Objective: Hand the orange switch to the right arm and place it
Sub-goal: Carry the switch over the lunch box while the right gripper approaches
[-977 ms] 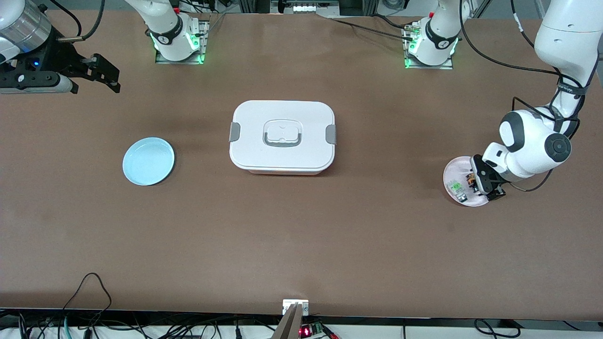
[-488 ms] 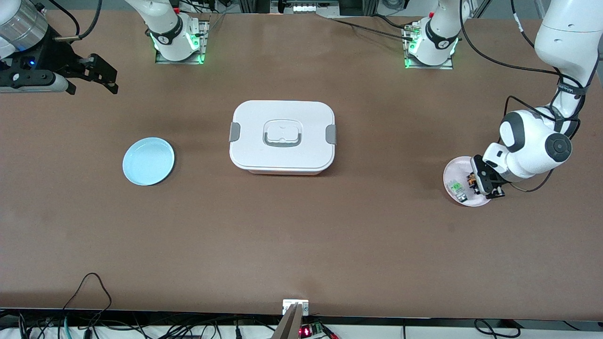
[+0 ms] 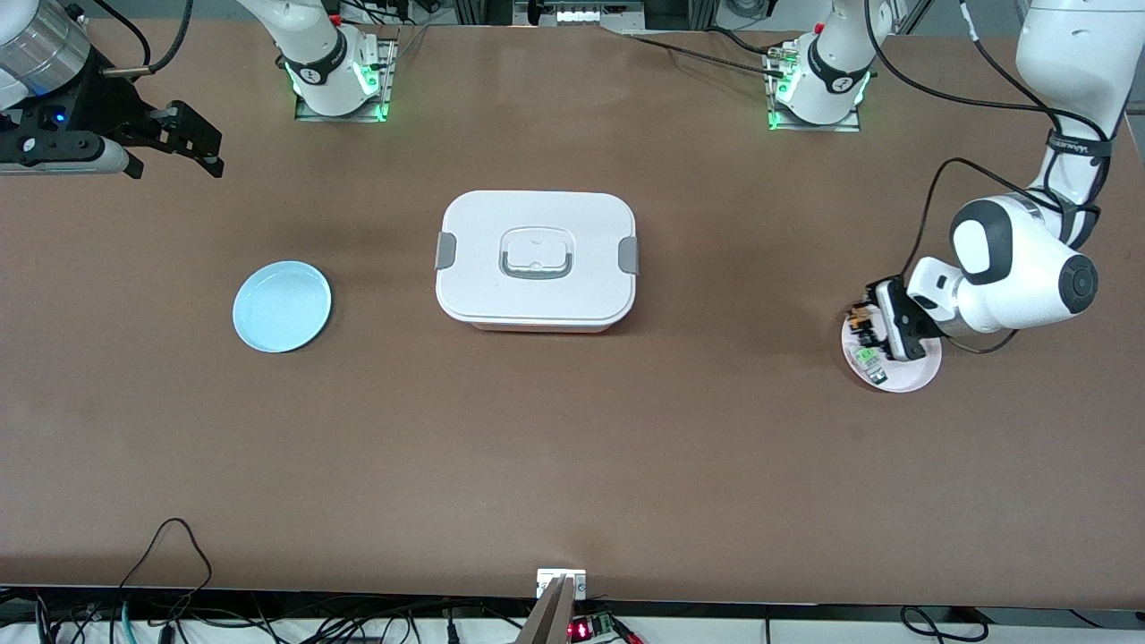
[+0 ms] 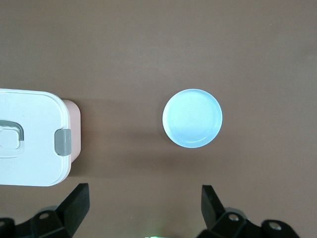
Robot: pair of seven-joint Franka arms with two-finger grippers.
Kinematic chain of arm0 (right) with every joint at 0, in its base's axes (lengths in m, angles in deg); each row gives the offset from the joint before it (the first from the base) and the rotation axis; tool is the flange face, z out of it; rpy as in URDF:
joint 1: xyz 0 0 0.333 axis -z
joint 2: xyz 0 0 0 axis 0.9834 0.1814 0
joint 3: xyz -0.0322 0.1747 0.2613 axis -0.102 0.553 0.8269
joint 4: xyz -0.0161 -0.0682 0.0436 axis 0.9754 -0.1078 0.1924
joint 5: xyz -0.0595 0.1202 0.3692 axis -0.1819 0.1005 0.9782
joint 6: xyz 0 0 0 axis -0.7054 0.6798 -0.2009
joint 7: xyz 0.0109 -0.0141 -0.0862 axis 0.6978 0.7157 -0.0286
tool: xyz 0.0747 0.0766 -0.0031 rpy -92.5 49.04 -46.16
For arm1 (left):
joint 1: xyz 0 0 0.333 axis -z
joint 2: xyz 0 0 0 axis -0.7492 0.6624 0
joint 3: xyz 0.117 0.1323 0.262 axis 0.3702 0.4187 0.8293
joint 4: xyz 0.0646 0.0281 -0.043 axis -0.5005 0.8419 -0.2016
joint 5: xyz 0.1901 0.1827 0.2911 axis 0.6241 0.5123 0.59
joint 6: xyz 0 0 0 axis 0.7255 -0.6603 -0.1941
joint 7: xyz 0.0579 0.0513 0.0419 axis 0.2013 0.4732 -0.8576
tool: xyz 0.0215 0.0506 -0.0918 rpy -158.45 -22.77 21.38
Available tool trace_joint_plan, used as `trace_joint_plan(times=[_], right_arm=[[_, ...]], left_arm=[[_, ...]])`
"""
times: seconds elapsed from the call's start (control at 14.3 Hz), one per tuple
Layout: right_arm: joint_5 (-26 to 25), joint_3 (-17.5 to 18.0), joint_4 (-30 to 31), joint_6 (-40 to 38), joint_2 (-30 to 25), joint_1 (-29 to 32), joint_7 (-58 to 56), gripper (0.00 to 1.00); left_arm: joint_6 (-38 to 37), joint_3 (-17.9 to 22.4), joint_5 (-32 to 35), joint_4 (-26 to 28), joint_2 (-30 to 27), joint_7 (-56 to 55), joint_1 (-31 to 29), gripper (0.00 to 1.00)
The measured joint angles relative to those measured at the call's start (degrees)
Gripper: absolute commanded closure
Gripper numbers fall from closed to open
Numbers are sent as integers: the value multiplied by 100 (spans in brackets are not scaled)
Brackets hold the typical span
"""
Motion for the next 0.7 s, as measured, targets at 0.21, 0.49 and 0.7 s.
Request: trace_joint_plan(times=[0.21,0.49,0.7], right_arm=[[0,0,0,9,-3,1,0,0],[0,3,0,71,-10,1,-8,0],[9,3,7,65,10,2,-8,0]], left_arm=[[-422,-481,-1428,-160,-152,-1,45,100],[-781,-1058,-3318,-444,-274,1,63,100],[-892,-1381,-4762,-644,-363,370,118,100]])
